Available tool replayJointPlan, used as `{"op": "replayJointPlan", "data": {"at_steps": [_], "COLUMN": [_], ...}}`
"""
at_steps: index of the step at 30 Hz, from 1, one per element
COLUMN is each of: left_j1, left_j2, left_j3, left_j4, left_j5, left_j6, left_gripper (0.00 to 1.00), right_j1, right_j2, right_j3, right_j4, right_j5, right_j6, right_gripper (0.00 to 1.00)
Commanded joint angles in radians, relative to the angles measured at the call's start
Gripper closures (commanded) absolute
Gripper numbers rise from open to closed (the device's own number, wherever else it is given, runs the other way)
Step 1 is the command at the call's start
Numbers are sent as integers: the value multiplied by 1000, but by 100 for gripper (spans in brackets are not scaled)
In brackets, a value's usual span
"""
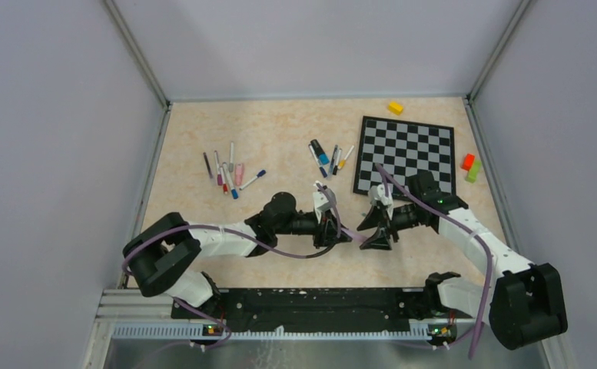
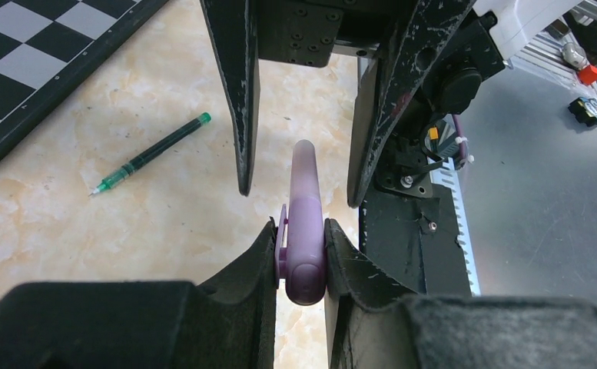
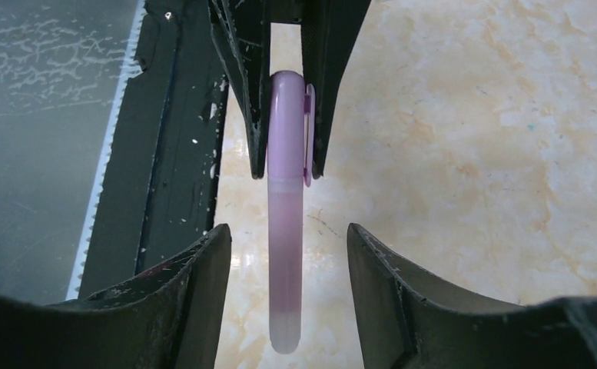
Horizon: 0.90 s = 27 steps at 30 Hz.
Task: Open the pen caps
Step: Pick up the pen from the center of the board, then open the pen cap from the pen.
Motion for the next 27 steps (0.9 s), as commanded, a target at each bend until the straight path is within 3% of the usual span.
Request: {"op": "replayJointPlan", "data": {"at_steps": [1,5,8,13,27], "left_j1": [-8,-11,-11,-10,160], "left_j2": [14,8,7,-3,-411], "left_j3": [55,55,58,58,-113], "left_j4": [53,55,57,58,-47], "left_j5": [1,-16,-13,-31,-116], "left_j6": [-18,-11,-9,-3,-8], "left_gripper": [100,100,100,100,100], "right_j1": [34,39,42,54,54], "right_j2": [30,35,41,77,122], "right_j3": [45,46,47,81,134], "right_j4": [38,38,39,-20,-138], "right_j5": [-25,-18,-16,0,69], "right_j6": [37,39,42,-10,-113], "right_gripper": [46,49,58,100,100]}}
